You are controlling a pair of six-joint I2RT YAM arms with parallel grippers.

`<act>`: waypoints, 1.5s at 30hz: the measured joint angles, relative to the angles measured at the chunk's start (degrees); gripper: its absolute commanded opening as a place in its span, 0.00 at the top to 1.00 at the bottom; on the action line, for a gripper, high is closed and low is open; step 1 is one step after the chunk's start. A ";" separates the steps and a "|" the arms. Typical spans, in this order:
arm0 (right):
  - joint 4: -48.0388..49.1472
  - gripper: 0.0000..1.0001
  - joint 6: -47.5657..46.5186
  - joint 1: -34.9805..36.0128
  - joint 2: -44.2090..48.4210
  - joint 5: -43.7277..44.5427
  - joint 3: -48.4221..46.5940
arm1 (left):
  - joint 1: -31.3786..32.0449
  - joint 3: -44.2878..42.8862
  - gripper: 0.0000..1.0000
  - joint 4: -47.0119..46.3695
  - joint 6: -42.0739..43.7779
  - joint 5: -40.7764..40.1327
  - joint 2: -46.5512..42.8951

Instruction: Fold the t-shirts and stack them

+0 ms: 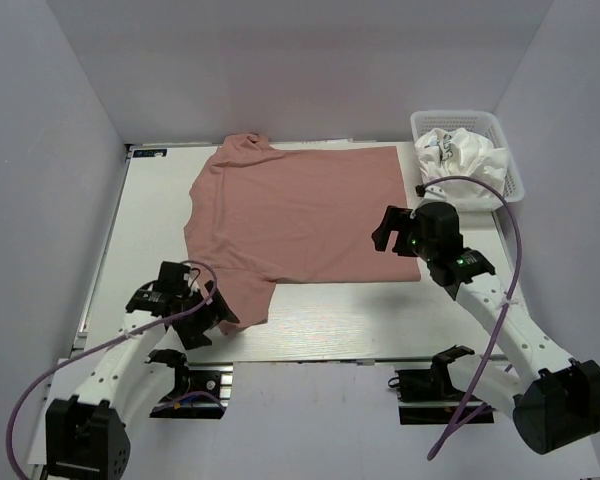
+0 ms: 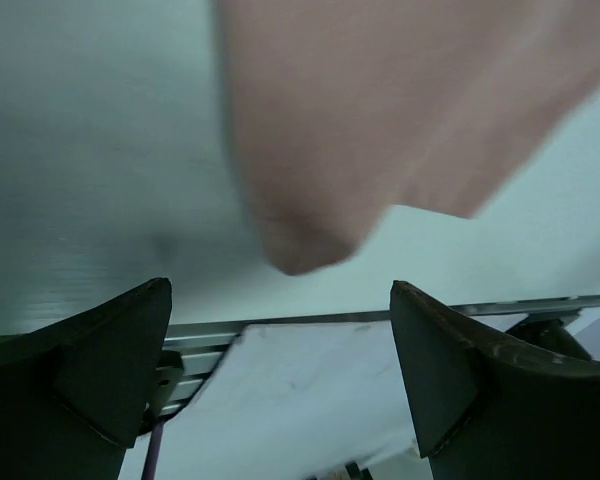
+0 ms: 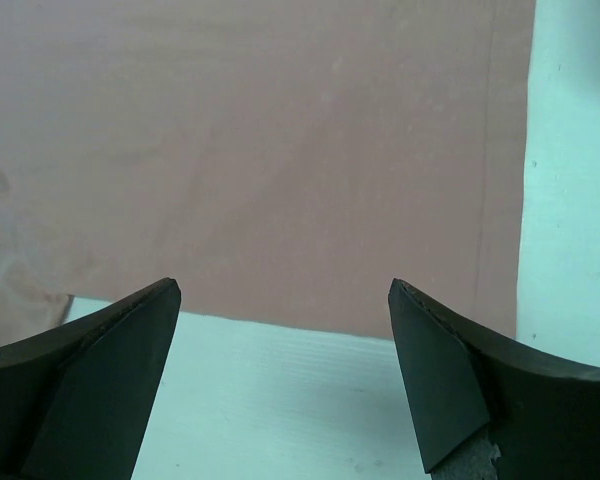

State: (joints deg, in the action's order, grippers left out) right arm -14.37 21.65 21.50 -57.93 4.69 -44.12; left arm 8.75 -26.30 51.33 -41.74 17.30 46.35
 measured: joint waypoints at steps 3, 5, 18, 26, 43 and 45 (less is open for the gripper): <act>-0.20 0.10 0.85 0.00 -0.42 -0.04 1.64 | 0.00 3.58 0.05 -0.28 -0.74 1.38 3.69; -0.68 0.10 1.40 0.00 -0.87 0.11 2.58 | 0.00 3.43 0.10 -0.87 -1.20 1.53 3.91; -3.15 0.10 3.89 0.00 -0.81 3.13 4.59 | 0.00 6.16 0.78 -11.39 -8.39 -0.85 5.73; -8.55 0.10 9.14 -0.33 0.42 10.99 8.46 | 0.04 7.15 1.00 -12.55 -8.68 -1.55 4.04; -2.84 0.34 12.90 -4.61 -14.51 13.75 12.09 | 0.04 2.23 1.00 -9.60 -7.39 -1.86 4.24; -1.33 0.51 13.07 -4.96 -15.69 13.75 11.65 | 0.04 -0.22 1.00 -9.25 -6.91 -2.34 4.98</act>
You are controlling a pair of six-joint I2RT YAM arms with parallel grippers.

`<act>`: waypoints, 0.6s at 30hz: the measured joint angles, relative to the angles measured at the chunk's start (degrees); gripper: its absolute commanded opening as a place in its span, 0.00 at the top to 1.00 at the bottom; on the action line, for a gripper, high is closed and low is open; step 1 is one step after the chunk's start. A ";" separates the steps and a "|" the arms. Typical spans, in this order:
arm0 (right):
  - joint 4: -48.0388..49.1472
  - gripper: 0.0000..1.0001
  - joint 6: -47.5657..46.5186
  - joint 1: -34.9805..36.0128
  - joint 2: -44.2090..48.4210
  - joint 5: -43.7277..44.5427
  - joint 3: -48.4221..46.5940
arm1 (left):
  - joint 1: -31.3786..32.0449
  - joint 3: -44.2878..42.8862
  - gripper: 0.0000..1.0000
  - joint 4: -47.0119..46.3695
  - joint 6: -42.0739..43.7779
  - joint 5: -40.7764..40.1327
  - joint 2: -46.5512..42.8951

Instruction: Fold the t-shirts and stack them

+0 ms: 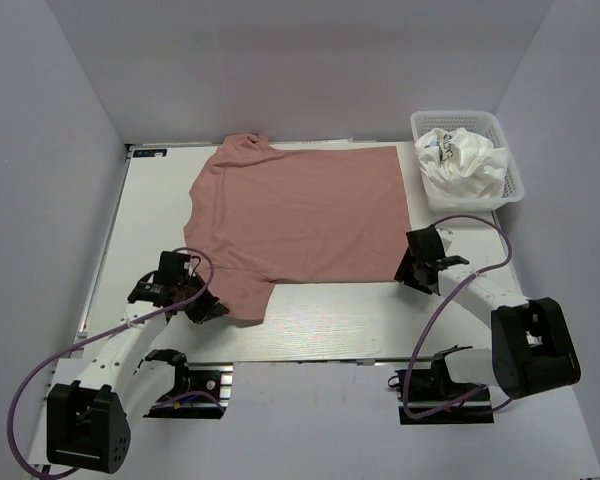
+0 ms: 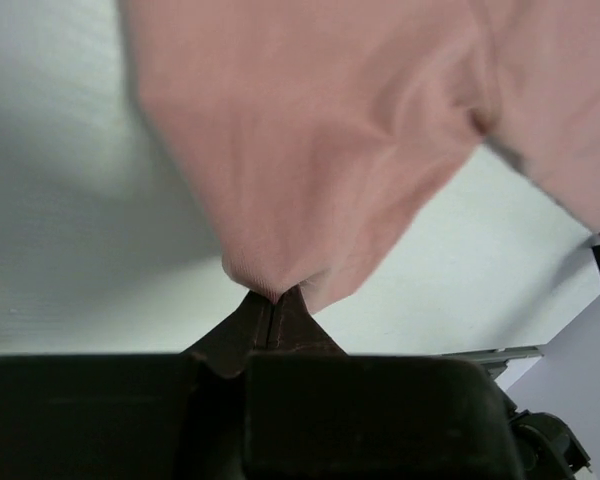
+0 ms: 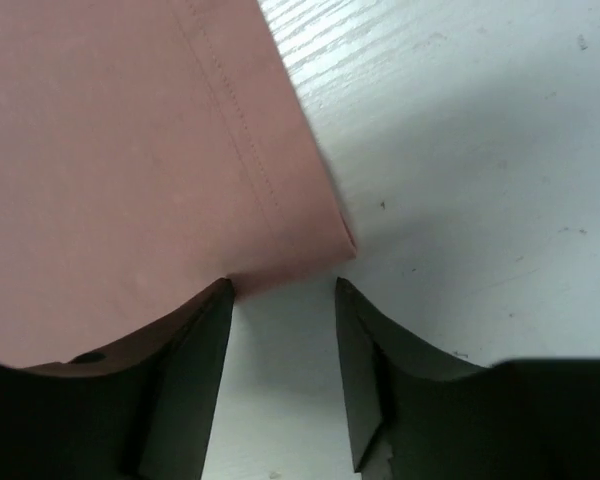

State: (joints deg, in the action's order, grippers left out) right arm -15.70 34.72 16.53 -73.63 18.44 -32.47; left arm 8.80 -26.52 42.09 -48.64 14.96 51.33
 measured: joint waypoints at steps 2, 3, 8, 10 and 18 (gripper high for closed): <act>1.36 0.66 0.11 -0.44 -0.72 -0.17 -0.02 | 0.00 -2.62 1.00 0.20 0.55 -0.72 0.90; 1.97 0.70 0.39 -0.50 -1.01 -0.39 0.00 | 0.00 -3.78 1.00 0.09 0.79 -0.92 1.36; 5.05 0.97 0.66 -1.14 -2.45 -0.85 -0.02 | 0.00 -7.19 1.00 -0.44 1.90 -1.46 3.06; 5.57 1.00 0.66 -1.16 -3.02 -0.92 -0.37 | 0.00 -7.89 1.00 -0.90 2.16 -1.46 3.85; 4.98 1.00 -1.22 -1.14 -4.26 -2.34 -4.04 | 0.00 -12.68 1.00 -3.21 2.99 -0.55 7.76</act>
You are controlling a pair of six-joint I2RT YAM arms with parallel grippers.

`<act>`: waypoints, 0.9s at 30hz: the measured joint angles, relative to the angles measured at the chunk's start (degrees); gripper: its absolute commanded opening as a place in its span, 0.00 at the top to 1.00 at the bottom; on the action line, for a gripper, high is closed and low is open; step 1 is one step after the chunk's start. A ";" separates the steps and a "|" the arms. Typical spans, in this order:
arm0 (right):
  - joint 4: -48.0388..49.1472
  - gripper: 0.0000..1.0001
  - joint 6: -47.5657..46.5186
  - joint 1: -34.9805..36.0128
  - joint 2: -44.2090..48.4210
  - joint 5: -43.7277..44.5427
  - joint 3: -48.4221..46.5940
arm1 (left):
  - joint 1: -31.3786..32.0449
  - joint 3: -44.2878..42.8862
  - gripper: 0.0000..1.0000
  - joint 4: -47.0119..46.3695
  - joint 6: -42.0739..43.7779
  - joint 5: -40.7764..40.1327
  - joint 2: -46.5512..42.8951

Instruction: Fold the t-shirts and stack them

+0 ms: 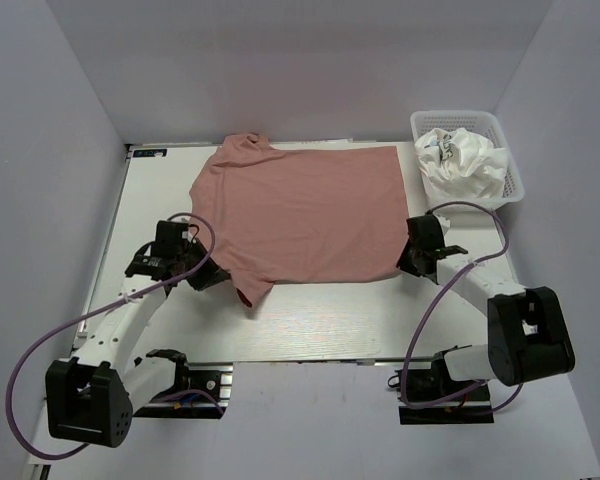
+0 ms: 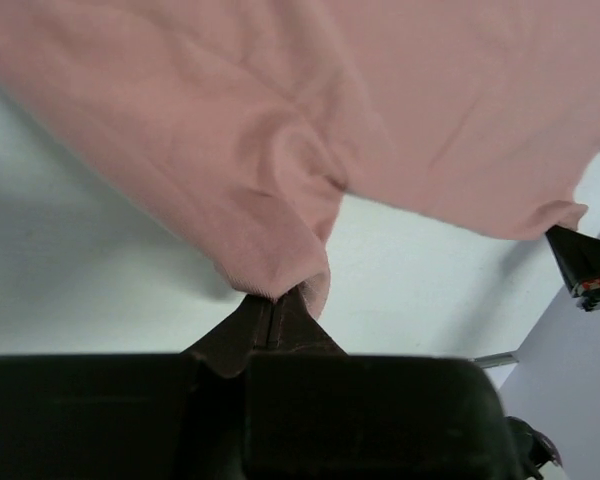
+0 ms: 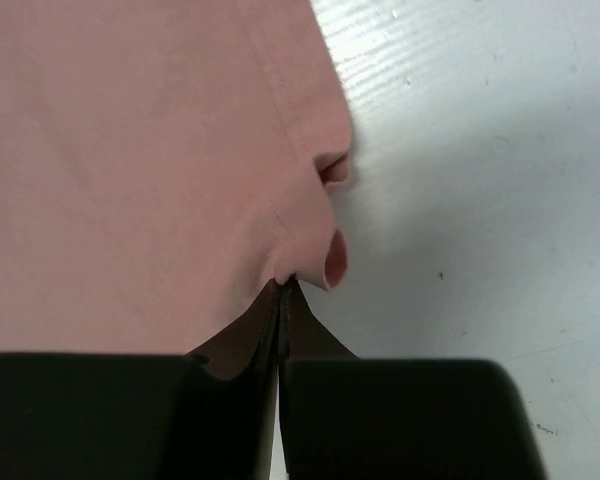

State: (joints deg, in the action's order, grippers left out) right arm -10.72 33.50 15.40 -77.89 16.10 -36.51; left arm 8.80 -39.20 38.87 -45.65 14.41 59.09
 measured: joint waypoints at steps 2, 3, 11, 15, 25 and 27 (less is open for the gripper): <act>-0.42 1.00 -0.66 0.00 0.48 -0.55 -1.09 | 0.00 -2.05 1.00 -1.09 0.17 0.13 1.09; -0.87 1.00 -0.90 0.00 0.72 -0.85 -1.77 | 0.00 -3.43 1.00 -1.36 0.20 0.11 1.95; -4.15 1.00 -2.49 0.00 -0.07 -1.53 -10.10 | -0.07 -14.16 1.00 -4.39 1.68 -0.07 12.59; -5.44 1.00 -2.99 0.00 -4.02 -0.83 -17.46 | -0.57 -20.90 1.00 -4.98 2.45 -0.26 19.15; -9.31 1.00 -4.61 -0.79 -16.79 1.79 -34.27 | -1.18 -43.17 1.00 -3.96 5.16 -3.76 38.32; -9.68 1.00 -5.33 -1.33 -19.74 2.25 -37.53 | -1.49 -48.63 1.00 -3.26 5.81 -4.61 43.17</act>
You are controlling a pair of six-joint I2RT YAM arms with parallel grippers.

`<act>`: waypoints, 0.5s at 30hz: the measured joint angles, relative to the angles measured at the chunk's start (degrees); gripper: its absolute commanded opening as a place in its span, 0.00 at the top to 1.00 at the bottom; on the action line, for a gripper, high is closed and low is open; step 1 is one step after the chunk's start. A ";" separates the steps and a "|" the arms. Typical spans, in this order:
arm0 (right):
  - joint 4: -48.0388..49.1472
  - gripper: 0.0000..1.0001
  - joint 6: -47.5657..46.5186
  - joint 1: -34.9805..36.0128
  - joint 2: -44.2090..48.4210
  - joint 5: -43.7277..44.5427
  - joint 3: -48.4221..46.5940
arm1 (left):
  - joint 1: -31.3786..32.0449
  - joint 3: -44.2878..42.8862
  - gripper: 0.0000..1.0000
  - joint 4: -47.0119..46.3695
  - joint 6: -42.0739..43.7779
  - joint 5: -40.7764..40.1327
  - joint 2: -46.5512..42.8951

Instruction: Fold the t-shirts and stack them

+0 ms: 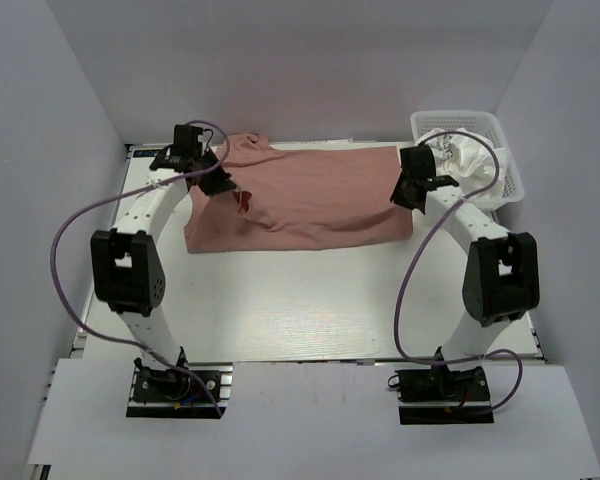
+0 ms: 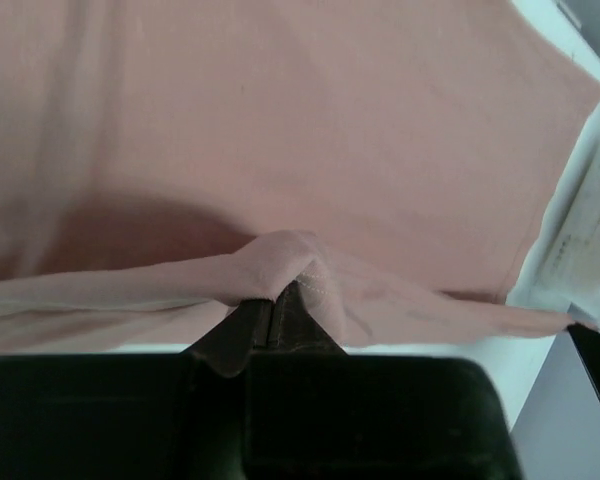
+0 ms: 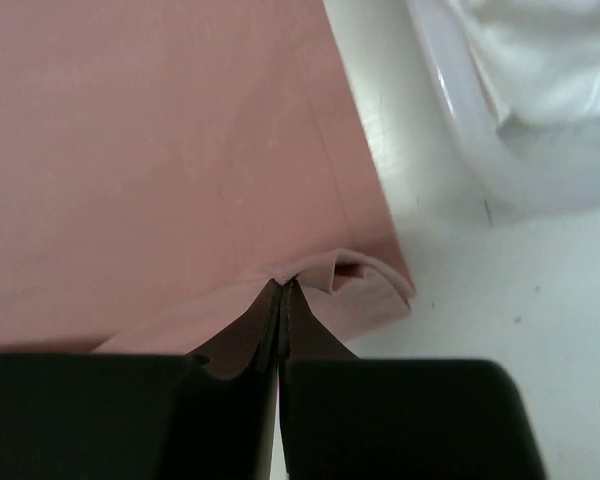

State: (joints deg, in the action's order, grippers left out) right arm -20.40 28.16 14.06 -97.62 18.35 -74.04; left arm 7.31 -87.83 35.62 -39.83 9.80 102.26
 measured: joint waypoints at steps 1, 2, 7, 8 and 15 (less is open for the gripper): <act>-0.33 1.00 -0.24 -0.31 -1.68 0.22 -1.92 | -0.20 -2.69 1.00 0.31 0.20 -0.24 2.54; -0.63 1.00 -0.48 -0.59 -3.50 0.44 -3.78 | -0.48 -5.66 0.97 0.96 0.48 -0.42 5.11; -2.43 0.59 -2.03 -1.73 -12.63 1.03 -13.60 | -2.14 -20.74 0.00 2.32 2.62 -0.15 19.21; -2.84 0.41 -2.54 -1.81 -14.19 1.03 -15.43 | -2.49 -23.67 0.00 2.36 2.54 -0.09 22.05; -2.93 0.10 -7.04 -1.16 -16.39 -2.40 -18.45 | -4.17 -25.94 0.00 4.13 4.90 -0.44 27.71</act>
State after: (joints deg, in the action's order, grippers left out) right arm -23.33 21.12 12.91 -114.02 15.94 -92.49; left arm 3.14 -113.78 39.75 -34.94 9.37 129.97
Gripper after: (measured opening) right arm 0.898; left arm 0.994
